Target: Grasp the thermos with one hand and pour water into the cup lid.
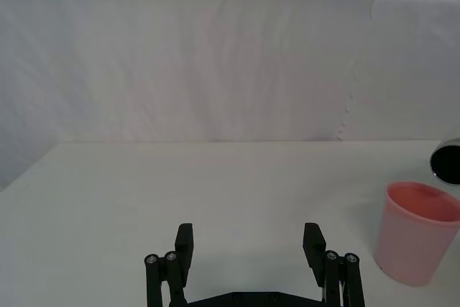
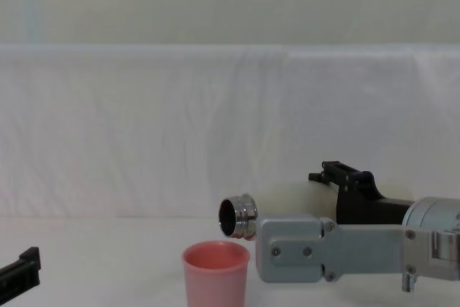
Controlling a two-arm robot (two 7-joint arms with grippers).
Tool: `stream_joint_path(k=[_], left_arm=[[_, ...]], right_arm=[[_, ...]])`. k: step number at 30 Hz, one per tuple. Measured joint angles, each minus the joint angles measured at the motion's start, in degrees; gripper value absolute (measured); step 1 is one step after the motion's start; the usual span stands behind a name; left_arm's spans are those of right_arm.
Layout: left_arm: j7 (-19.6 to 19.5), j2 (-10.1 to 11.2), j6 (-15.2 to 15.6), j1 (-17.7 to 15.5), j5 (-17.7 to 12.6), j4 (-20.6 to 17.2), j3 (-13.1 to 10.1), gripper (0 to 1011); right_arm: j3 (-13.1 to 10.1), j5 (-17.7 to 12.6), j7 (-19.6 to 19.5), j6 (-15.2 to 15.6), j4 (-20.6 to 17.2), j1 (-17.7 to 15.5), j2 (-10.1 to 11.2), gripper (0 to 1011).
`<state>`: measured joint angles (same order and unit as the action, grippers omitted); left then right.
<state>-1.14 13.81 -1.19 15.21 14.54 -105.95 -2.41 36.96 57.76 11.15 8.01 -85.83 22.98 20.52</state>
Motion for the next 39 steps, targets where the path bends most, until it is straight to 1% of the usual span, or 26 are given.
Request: stream_joint_path(k=[14,39], left_arm=[[0.0,0.0,0.0,0.0,0.0,0.0,0.0,1001],[0.0,0.0,0.0,0.0,0.0,0.0,0.0,1001]], right_arm=[[0.24,0.41,0.52,0.0,-0.53,0.28,0.54,950],[0.47,0.7,0.94,0.18,-0.73,0.49,0.77,950]])
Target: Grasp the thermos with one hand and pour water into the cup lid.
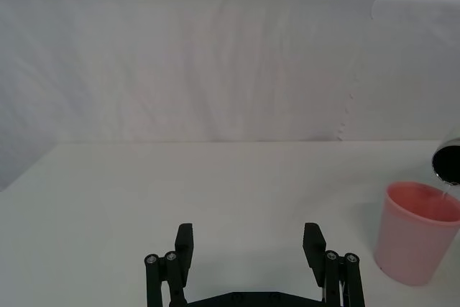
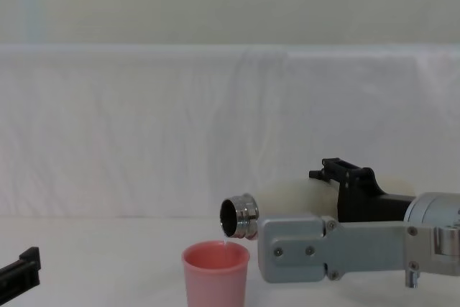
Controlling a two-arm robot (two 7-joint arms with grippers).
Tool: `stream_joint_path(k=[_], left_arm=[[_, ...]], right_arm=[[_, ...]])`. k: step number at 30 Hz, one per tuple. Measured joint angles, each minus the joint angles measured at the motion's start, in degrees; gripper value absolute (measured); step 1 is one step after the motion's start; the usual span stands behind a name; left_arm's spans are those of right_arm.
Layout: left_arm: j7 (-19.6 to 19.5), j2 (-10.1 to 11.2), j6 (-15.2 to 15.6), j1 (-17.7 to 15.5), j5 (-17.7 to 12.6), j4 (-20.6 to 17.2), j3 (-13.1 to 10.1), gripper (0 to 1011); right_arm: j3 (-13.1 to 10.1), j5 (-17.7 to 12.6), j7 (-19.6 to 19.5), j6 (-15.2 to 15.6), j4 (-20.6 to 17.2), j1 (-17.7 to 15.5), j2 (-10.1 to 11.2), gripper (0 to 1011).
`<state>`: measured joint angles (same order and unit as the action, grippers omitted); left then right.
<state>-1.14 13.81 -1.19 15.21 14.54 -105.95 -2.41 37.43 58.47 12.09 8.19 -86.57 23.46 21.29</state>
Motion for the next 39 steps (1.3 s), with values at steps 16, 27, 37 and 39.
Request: stream_joint_path(k=[16,27,37,39], left_arm=[[0.0,0.0,0.0,0.0,0.0,0.0,0.0,1001],[0.0,0.0,0.0,0.0,0.0,0.0,0.0,1001],[0.0,0.0,0.0,0.0,0.0,0.0,0.0,1001],[0.0,0.0,0.0,0.0,0.0,0.0,0.0,1001]], right_arm=[[0.24,0.19,0.19,-0.01,-0.04,0.17,0.01,950],[0.36,0.3,0.27,-0.04,-0.04,0.25,0.11,950],[0.39,0.34,0.41,-0.04,-0.04,0.3,0.17,950],[0.4,0.35,0.42,-0.02,-0.05,0.3,0.18,950]])
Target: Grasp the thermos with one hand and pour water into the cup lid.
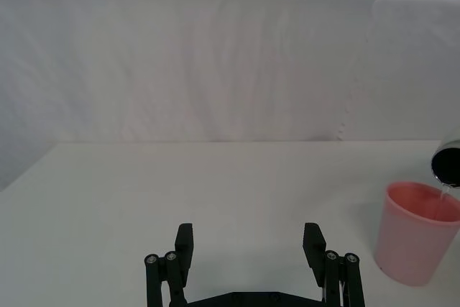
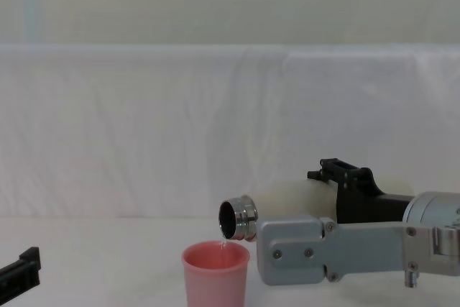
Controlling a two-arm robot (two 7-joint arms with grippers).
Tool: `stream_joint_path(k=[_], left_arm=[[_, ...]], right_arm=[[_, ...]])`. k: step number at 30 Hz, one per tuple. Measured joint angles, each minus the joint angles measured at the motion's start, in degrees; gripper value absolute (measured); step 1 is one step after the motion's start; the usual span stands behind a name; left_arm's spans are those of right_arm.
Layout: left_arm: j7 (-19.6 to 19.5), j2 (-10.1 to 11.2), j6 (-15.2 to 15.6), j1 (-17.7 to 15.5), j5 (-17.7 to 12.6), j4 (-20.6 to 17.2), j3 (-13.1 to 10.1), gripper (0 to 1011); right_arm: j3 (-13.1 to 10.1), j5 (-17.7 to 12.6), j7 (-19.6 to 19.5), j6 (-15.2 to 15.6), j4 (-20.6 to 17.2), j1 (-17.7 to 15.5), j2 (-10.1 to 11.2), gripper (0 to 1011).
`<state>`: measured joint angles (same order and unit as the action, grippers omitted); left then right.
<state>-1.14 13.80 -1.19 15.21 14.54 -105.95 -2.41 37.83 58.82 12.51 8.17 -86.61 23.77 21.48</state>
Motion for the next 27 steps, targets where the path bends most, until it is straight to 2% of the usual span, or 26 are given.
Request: stream_joint_path(k=[27], left_arm=[[0.0,0.0,0.0,0.0,0.0,0.0,0.0,1001]], right_arm=[[0.27,0.23,0.1,-0.13,-0.08,0.14,0.2,950]])
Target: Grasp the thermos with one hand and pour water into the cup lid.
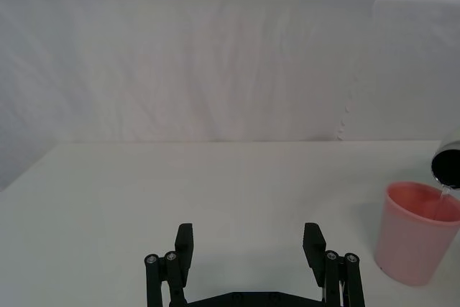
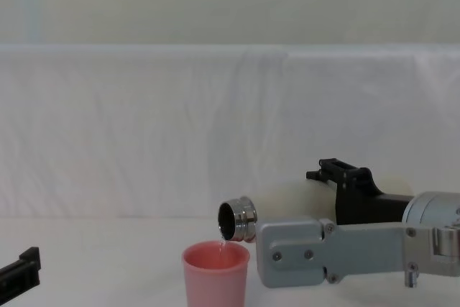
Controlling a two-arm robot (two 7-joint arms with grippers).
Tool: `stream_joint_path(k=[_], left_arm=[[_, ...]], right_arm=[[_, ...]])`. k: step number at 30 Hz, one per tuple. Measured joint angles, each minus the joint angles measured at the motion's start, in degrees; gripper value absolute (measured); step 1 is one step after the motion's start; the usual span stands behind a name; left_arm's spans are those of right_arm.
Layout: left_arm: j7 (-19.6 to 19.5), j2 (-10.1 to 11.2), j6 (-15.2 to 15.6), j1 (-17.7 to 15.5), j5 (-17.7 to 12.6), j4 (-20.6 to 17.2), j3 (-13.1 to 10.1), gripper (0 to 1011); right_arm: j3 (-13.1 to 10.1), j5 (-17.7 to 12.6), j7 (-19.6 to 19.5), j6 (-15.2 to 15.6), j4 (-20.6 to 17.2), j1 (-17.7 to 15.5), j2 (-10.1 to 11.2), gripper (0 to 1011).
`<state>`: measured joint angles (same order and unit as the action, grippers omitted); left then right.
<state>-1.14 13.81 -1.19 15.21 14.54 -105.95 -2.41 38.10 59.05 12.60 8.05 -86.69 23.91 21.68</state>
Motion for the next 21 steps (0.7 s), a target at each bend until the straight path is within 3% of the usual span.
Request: stream_joint_path(k=[21], left_arm=[[0.0,0.0,0.0,0.0,0.0,0.0,0.0,1001]], right_arm=[[0.33,0.5,-0.03,-0.01,-0.09,0.05,0.21,950]])
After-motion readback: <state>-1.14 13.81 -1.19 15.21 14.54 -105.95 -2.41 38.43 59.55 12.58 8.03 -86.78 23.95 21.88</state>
